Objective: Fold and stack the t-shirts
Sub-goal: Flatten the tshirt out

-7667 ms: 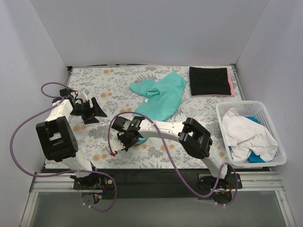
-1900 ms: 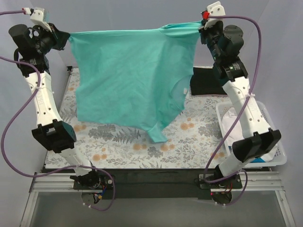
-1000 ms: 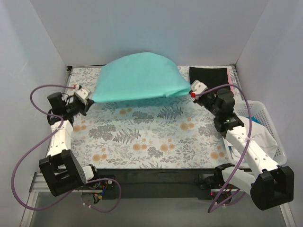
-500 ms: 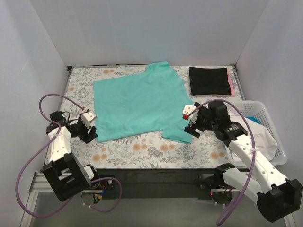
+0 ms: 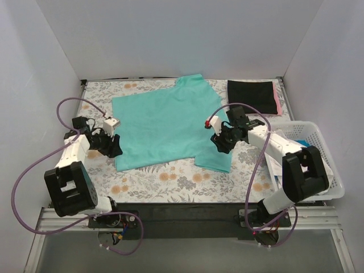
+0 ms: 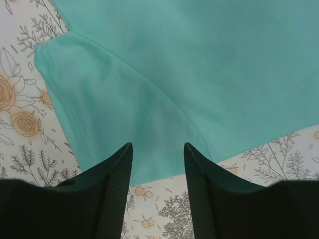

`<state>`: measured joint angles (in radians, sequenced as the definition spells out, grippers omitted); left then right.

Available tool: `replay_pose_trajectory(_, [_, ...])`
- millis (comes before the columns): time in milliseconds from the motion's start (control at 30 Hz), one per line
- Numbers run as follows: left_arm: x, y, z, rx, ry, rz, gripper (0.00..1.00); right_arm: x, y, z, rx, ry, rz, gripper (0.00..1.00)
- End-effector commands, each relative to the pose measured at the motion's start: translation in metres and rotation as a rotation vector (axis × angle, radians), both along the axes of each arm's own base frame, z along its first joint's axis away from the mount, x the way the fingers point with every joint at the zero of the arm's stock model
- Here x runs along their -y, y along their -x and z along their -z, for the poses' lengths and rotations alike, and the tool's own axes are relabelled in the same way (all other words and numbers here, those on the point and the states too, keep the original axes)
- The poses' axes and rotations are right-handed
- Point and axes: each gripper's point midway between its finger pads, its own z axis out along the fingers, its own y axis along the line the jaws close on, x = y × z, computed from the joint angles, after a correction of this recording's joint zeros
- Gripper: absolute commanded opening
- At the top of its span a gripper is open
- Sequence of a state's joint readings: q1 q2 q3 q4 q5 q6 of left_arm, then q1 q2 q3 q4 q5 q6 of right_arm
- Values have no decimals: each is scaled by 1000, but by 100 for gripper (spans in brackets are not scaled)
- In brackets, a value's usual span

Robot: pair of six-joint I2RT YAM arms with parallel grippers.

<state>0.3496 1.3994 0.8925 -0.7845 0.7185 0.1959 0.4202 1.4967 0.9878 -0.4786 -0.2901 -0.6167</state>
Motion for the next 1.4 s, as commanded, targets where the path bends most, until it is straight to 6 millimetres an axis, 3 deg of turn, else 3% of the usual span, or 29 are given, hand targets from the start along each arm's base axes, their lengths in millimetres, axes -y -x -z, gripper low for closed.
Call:
replay_pose_trajectory(0, [7, -7, 10, -45, -66, -72, 45, 1, -3, 2, -39, 19, 35, 49])
replay_pose_trajectory(100, [11, -3, 29, -93, -100, -74, 41, 5, 11, 25, -109, 59, 32, 44])
replay_pose_trajectory(367, [-12, 19, 76, -192, -246, -97, 34, 17, 74, 80, -239, 220, -70, 32])
replay_pose_trajectory(467, [-20, 35, 85, -225, -303, -79, 30, 16, 97, 87, -288, 247, -118, 26])
replay_pose_trajectory(533, [-22, 48, 89, -241, -328, -59, 27, 13, 124, 88, -336, 265, -180, 25])
replay_pose_trajectory(633, [-24, 63, 81, -218, -369, -7, 25, 2, 159, 82, -380, 247, -279, 25])
replay_pose_trajectory(667, [-22, 74, 79, -235, -371, 15, 25, 0, 162, 78, -372, 238, -305, 19])
replay_pose_trajectory(767, [-19, 92, 75, -259, -377, 64, 24, -15, 166, 61, -373, 215, -332, 18])
replay_pose_trajectory(1033, [-17, 95, 63, -227, -380, 118, 26, -28, 199, 41, -556, 226, -453, 19])
replay_pose_trajectory(1100, [-10, 92, 56, -228, -339, 119, 29, -35, 192, 34, -535, 210, -453, 20])
replay_pose_trajectory(1133, [-3, 79, 43, -186, -296, 121, 30, -39, 188, 27, -509, 194, -455, 22])
replay_pose_trajectory(1200, [4, 71, 29, -167, -251, 117, 31, -49, 174, 9, -457, 137, -438, 23])
replay_pose_trajectory(1367, [19, 46, -9, -51, -157, 117, 35, -49, 140, -14, -352, 98, -375, 28])
